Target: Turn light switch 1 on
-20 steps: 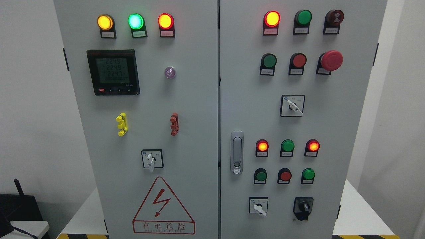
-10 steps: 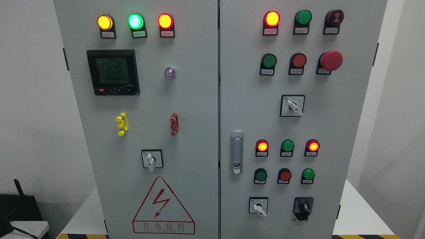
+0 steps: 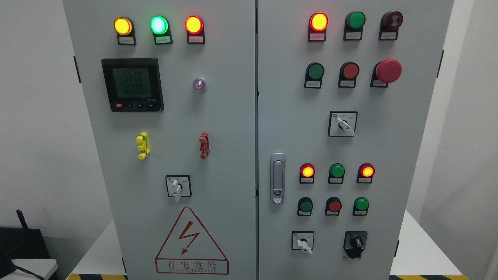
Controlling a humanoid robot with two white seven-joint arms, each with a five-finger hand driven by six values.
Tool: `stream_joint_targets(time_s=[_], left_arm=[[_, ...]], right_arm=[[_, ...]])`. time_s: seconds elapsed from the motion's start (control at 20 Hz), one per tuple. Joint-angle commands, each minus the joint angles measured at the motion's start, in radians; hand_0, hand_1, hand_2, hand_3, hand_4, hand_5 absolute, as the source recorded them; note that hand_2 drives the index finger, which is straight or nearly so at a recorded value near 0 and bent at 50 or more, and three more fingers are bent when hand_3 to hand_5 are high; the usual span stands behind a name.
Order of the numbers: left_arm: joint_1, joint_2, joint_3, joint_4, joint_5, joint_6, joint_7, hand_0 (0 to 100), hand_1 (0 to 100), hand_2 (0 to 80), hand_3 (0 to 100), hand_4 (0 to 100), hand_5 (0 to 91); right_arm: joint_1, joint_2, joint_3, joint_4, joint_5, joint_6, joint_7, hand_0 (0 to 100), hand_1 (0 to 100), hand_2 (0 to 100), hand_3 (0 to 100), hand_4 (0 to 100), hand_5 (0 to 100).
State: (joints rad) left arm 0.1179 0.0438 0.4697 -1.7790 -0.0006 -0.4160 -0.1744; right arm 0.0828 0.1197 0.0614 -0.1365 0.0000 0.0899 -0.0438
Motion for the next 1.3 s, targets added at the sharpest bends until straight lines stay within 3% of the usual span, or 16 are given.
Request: stream_joint_targets(time_s=[0.0, 0.15, 0.5, 0.9, 1.25], left_arm=[[-0.066, -0.007, -0.193, -0.094, -0.013, 0.019, 0.027, 4, 1, 42.0, 68, 77, 67.6], [-0.073, -0.007, -0.259, -0.095, -0.022, 0.058, 0.091, 0, 7, 44.0, 67, 76, 67.0], [-0.135, -0.050, -0.382, -0.100, -0.064, 0.166, 0.168, 0, 16, 46.5, 69, 78, 71.8], [-0.165, -0.105, -0.511, -0.100, -0.150, 0.293, 0.338, 0, 19, 46.5, 73, 80, 76.1], [-0.240, -0.122, -0.580, -0.100, -0.200, 0.463, 0.406, 0, 27, 46.5, 74, 81, 82.7]], right_arm=[[0.000, 0.000, 0.000, 0.000, -0.018, 0.001, -0.001, 12, 39, 0, 0, 0, 0], [0.000, 0.000, 0.000, 0.000, -0.018, 0.001, -0.001, 12, 39, 0, 0, 0, 0], [0.000, 0.000, 0.000, 0.000, -0.018, 0.001, -0.001, 12, 39, 0, 0, 0, 0], [0.000, 0.000, 0.000, 0.000, -0.018, 0.001, -0.001, 12, 39, 0, 0, 0, 0], [0.000, 0.000, 0.000, 0.000, -0.018, 0.001, -0.001, 12, 39, 0, 0, 0, 0]])
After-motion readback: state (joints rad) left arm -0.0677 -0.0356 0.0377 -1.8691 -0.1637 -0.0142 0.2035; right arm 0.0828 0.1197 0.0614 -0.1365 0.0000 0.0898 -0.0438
